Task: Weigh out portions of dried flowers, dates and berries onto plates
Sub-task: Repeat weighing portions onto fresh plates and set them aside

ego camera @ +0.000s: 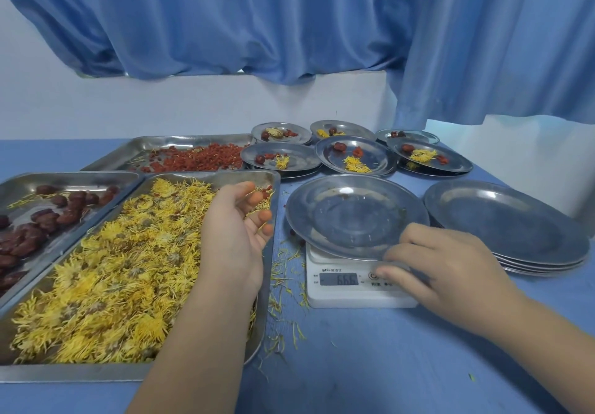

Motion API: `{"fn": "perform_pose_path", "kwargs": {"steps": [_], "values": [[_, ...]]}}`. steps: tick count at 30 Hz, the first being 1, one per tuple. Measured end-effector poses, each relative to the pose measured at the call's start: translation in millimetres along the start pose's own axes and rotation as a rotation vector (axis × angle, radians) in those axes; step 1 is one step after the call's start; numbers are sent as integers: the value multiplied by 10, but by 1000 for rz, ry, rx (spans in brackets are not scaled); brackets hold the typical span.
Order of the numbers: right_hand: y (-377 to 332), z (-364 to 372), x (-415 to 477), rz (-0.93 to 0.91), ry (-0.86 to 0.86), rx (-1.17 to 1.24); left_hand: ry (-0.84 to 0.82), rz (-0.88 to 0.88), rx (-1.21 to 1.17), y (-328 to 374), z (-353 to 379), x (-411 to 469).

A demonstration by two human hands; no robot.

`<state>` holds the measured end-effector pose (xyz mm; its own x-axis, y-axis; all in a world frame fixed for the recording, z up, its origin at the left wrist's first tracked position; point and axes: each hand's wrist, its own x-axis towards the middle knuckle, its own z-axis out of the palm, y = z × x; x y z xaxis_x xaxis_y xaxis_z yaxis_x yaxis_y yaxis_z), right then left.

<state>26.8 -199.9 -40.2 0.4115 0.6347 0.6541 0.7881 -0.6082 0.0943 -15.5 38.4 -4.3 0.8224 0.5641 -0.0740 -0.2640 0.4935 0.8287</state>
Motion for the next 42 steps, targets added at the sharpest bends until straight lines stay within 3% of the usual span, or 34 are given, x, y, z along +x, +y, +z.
{"fn": "perform_pose_path", "kwargs": {"steps": [7,11,28,36,39,42], "values": [[183,-90,-326,49,-213,135,-9,-51,68,-24,-8,40],[253,-139,-303,257,-308,232,-27,-43,127,-47,14,31],[48,-17,-241,389,-431,260,-48,7,238,-112,53,14],[13,-24,-256,282,-357,98,-90,11,277,-127,66,10],[-43,-14,-158,131,-128,55,-106,19,314,-139,83,9],[-160,-12,54,101,74,137,-121,39,365,-158,107,-10]]}}
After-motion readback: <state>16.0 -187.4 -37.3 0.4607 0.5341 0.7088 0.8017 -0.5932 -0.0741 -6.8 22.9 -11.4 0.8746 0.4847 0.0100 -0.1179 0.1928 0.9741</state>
